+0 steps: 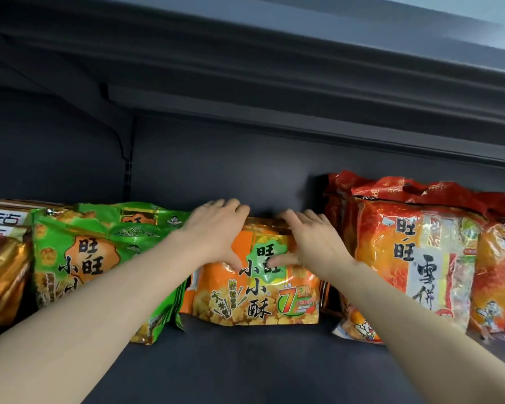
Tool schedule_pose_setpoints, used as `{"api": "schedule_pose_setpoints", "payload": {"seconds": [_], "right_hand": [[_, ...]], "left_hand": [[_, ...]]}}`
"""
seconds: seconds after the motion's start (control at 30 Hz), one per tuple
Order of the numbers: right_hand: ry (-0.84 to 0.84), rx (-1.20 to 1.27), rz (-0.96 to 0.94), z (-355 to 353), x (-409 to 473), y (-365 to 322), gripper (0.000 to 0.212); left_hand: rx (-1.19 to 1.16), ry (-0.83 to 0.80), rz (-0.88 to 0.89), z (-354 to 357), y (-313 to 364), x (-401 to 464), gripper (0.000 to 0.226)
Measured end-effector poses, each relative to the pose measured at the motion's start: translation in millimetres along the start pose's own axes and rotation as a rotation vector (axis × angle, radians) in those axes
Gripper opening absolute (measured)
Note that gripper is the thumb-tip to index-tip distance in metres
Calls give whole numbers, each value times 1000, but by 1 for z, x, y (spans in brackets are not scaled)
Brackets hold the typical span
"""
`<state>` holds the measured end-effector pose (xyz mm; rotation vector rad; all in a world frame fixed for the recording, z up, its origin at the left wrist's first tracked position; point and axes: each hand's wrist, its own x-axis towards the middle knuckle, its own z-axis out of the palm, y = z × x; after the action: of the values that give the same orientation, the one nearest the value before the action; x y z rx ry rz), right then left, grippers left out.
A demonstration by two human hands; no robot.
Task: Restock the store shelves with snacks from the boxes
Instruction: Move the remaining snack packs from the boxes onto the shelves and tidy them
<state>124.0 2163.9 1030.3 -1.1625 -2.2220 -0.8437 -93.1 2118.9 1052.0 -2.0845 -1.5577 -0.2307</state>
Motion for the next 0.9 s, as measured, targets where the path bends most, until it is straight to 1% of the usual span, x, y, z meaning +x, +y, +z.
{"api": "schedule_pose_setpoints", "payload": {"seconds": [0.03,0.07,0.1,0.2,0.27,0.3,0.33,0.37,0.4,0.43,0.47,0.5,0.53,0.57,0.63,0.7,0.73,0.83,0.87,0.9], "right_hand": [[155,-12,-68,5,-9,-4,87],[251,-11,-107,10,-17,-8,81],[273,11,-109,14,-20,-12,78],[227,122,-79,21,-20,-21,72],[199,147,-71,21,-16,-22,69],[179,152,-59,21,-15,-23,69],[171,149,-43,20,-16,-24,69],[184,125,-26,18,-17,-26,69],[222,75,-13,16,-19,-27,69],[273,13,-7,16,-23,-29,70],[334,-42,-19,17,-28,-29,72],[383,-83,-59,18,-34,-29,74],[404,-121,-121,22,-41,-29,78],[382,-164,-183,26,-46,-28,84],[255,-246,-247,35,-54,-24,95],[155,-273,-226,41,-55,-20,99],[125,-268,-198,43,-55,-19,99],[88,-253,-131,50,-54,-17,99],[86,-251,-125,53,-53,-16,100],[88,-249,-124,56,-52,-16,101]], "left_hand": [[42,95,13,1,3,-6,104],[44,152,32,2,5,-10,95],[17,157,50,2,6,-13,88],[-63,38,54,-1,6,-15,72],[-52,4,53,-4,5,-16,55],[-40,-4,51,-5,5,-16,49],[-37,-7,45,-7,4,-17,49],[-39,-12,30,-8,3,-19,55],[-29,-22,14,-10,2,-23,71],[-5,-21,5,-11,3,-29,91],[38,9,4,-9,5,-36,109],[93,64,11,-6,10,-44,122],[139,113,24,0,19,-52,129],[163,143,46,7,29,-60,131],[188,134,64,26,48,-68,126],[176,120,20,42,55,-66,115],[165,118,-6,48,54,-64,114],[138,83,-51,57,45,-57,139],[139,66,-58,60,43,-55,142],[141,60,-66,61,43,-54,141]]}}
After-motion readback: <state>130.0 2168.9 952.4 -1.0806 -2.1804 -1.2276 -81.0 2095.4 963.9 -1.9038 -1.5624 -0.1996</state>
